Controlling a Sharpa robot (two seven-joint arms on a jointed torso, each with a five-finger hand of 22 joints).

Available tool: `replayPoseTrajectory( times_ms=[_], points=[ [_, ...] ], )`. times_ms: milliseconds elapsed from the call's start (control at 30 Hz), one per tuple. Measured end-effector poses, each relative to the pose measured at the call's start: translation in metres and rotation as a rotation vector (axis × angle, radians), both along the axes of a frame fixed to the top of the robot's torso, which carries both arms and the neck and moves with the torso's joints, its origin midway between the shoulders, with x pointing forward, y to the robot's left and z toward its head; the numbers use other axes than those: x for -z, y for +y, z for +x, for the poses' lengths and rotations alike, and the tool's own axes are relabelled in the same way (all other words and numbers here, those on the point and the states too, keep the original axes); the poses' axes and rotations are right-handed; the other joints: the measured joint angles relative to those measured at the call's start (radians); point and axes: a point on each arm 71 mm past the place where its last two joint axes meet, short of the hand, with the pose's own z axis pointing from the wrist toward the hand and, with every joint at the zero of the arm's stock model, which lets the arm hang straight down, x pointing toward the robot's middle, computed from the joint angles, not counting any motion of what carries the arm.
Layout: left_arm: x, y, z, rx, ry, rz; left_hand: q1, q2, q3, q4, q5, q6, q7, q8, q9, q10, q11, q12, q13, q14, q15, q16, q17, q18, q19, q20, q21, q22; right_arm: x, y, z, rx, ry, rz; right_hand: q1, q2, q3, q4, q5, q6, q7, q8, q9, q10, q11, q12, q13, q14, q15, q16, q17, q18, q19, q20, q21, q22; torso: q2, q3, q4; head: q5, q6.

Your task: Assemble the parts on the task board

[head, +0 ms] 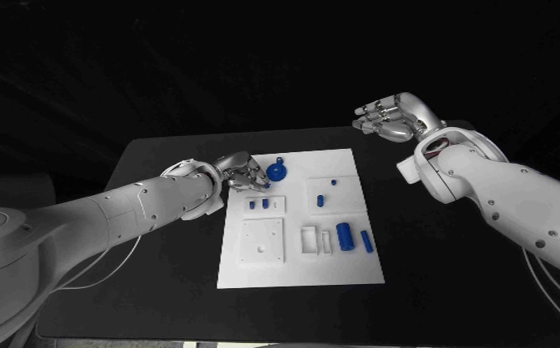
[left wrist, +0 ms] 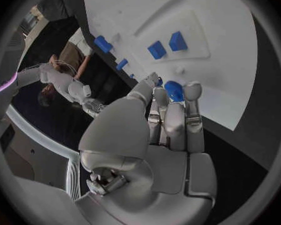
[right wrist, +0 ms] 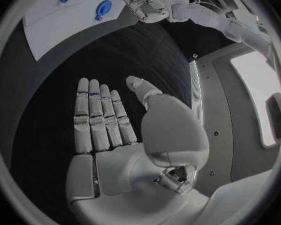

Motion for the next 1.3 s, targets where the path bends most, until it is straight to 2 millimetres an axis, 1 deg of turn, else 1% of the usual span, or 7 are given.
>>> replayPoseTrajectory(
  times_ms=[267,567,867,1300],
  points=[
    [0.001,-0.001,0.004,-0.004,-0.006,0.015,0.000,0.000,0.000,0.000,0.000,0.000,0.000,0.000,0.000,0.000,0.000,0.000,0.000,0.000,0.000,0.000,0.000,0.000,0.000,0.000,0.000,0.000,0.000,0.000,0.000,0.000,0.000,0.000,0.000,0.000,0.000,0.000,0.000,0.000,0.000,0.000,0.000,0.000,0.000,0.000,0.000,0.000,0.000,0.000,0.000,0.000,0.000,0.000,0.000,0.000,0.000,0.0012,-0.0011,0.000,-0.001],
    [0.002,-0.006,0.007,0.000,-0.010,0.038,0.000,0.000,0.000,0.000,0.000,0.000,0.000,0.000,0.000,0.000,0.000,0.000,0.001,0.000,0.000,0.000,0.000,0.000,0.000,0.000,0.000,0.000,0.000,0.000,0.000,-0.001,0.000,0.000,0.000,0.000,0.000,0.000,0.000,0.000,0.000,0.000,0.000,0.000,0.000,0.000,0.000,0.000,0.000,0.000,0.000,0.000,0.000,0.000,0.000,0.000,0.000,0.0015,-0.0014,-0.002,-0.002],
    [0.004,-0.013,0.008,0.017,-0.009,0.057,0.000,0.000,0.000,0.000,0.000,0.000,0.000,0.000,0.001,0.000,0.000,0.000,0.002,0.000,0.000,0.000,0.000,0.000,0.000,0.000,0.000,0.000,0.000,0.000,0.000,-0.001,0.000,0.000,0.000,0.000,0.000,0.000,0.000,0.000,0.000,0.000,0.000,0.000,0.000,0.000,0.000,0.000,0.000,0.000,0.000,0.000,0.000,0.000,0.000,0.000,0.000,0.0012,-0.0012,-0.004,-0.003],
    [0.005,-0.011,0.007,0.021,-0.004,0.075,0.000,0.000,0.000,0.000,0.000,0.000,0.000,0.000,0.000,0.000,0.000,0.000,0.002,0.000,0.000,0.000,0.000,0.000,0.000,0.000,0.000,0.000,0.000,0.000,0.000,-0.001,0.000,0.000,0.000,0.000,0.000,0.000,0.000,0.000,0.000,0.000,0.000,0.000,0.000,0.000,0.000,0.000,0.000,0.000,0.000,0.000,0.000,0.000,0.000,0.000,0.000,0.0000,0.0005,-0.005,-0.004]
  ],
)
